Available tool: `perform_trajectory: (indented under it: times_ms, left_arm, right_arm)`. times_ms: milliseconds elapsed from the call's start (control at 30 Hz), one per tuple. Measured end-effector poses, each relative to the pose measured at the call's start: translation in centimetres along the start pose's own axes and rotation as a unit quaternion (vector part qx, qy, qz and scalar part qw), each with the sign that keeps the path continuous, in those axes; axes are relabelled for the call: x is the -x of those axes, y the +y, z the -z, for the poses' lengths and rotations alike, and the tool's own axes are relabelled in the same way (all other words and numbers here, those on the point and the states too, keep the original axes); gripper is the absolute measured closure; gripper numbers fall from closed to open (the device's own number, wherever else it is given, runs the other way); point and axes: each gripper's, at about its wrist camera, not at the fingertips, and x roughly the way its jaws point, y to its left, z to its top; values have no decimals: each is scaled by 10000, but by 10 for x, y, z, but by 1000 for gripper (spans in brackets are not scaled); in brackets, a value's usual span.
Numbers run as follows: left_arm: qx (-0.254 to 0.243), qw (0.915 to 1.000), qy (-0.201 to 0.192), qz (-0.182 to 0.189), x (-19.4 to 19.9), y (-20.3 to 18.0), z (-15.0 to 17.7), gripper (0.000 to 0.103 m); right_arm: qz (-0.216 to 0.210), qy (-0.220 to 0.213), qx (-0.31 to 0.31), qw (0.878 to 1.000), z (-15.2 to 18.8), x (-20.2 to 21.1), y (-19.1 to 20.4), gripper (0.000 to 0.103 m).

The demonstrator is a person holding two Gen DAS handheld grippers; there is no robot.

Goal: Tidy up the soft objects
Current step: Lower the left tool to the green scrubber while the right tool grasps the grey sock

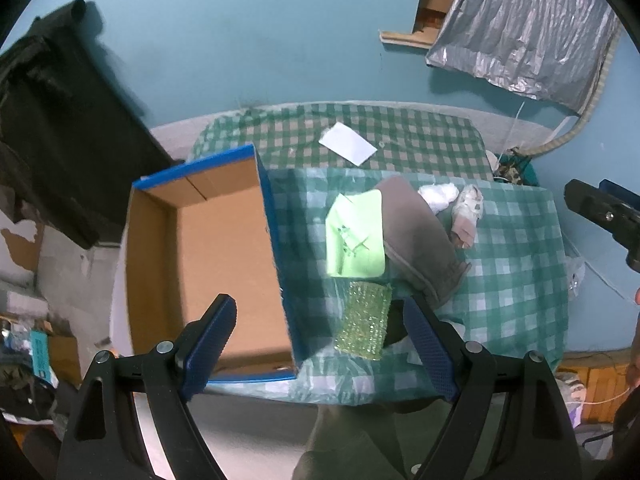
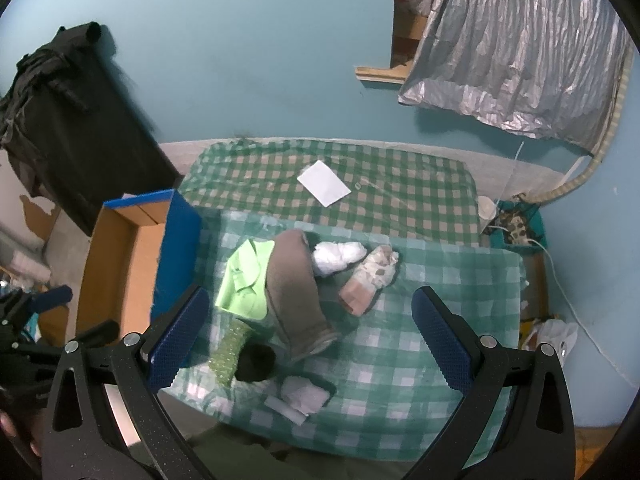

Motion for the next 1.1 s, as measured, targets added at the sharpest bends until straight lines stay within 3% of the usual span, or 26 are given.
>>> perform_trajectory:
  times_ms: [267, 733, 1100]
  left_arm:
    - [81, 9989, 451, 117, -35, -3, 8, 16]
    - [-302, 9946, 952, 277, -93, -39, 14, 16]
    - [-264, 9924, 1199, 82, -134, -37, 22, 16]
  right_arm:
    - [-212, 285, -48, 9994, 8, -24, -20, 2]
    - [-164, 880, 57, 9960, 49, -68, -34, 2]
    - [-199, 1170, 165, 9928, 79, -98, -37, 2]
